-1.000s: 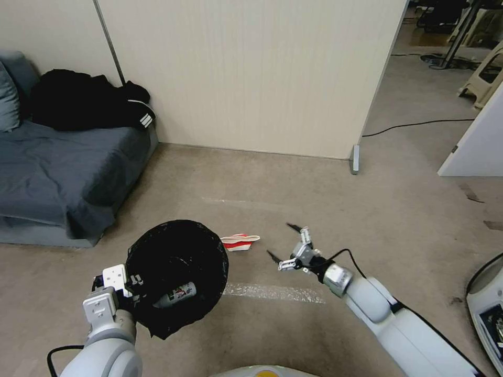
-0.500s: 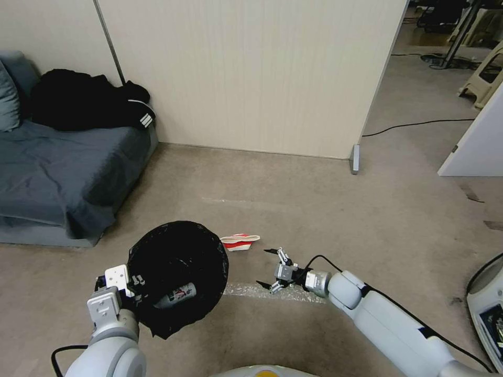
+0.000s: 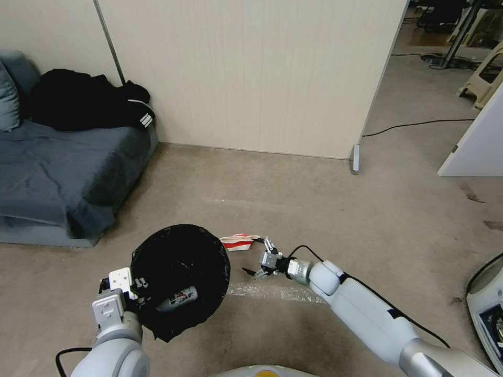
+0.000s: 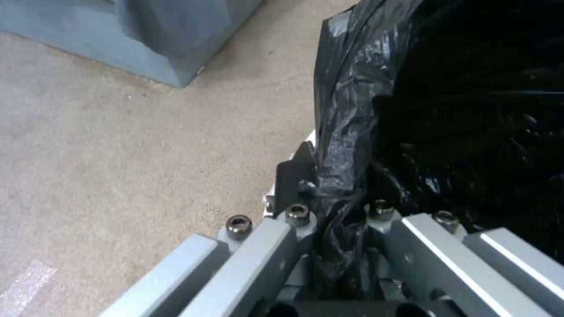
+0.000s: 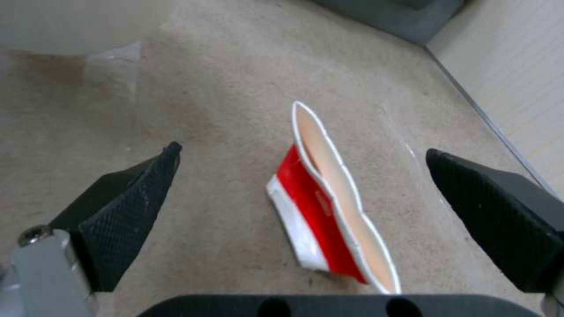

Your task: Pick up the trash bin, then pick up the garbage from the floor and place it into the trash bin.

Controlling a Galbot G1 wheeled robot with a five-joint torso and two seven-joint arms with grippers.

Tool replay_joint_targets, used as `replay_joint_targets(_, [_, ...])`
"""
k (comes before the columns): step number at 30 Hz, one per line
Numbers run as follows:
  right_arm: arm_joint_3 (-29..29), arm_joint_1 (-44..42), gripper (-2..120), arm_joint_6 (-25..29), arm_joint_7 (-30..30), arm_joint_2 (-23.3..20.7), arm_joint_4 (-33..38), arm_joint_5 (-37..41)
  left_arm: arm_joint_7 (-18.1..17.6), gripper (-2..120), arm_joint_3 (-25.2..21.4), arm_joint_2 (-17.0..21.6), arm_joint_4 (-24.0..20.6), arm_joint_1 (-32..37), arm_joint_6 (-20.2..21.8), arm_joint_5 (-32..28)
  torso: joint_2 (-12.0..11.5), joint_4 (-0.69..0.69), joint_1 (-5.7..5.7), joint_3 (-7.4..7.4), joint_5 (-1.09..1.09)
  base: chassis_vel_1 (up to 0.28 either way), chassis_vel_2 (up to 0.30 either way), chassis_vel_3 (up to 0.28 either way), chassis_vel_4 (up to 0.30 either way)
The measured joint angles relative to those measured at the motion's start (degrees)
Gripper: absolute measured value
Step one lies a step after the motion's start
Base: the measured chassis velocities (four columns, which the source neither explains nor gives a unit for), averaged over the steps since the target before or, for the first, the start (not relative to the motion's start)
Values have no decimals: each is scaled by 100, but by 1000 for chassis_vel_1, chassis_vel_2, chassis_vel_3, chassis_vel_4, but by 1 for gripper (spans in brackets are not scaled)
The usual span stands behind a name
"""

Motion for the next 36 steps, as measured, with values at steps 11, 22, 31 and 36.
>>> replay_joint_targets(11, [240, 277, 100, 306, 4, 384, -814, -419, 5, 0, 1, -23, 0, 105, -47, 45, 0, 0, 0, 0, 1, 0, 0, 0, 0])
replay_joint_targets(22, [773, 542, 100, 641, 5, 960, -1910, -1172, 12, 0, 52, -54, 23, 154, -58, 128, 0, 0, 0, 0, 1, 0, 0, 0, 0])
replay_joint_targets(31, [981, 900, 100, 889, 33, 1433, -2920, -1453, 18, 0, 75, -75, 70, 217, -76, 203, 0, 0, 0, -1, 1, 0, 0, 0, 0])
replay_joint_targets(36, [1008, 969, 100, 903, 70, 1514, -3062, -1507, 18, 0, 95, -88, 99, 214, -76, 225, 0, 0, -1, 0, 1, 0, 0, 0, 0])
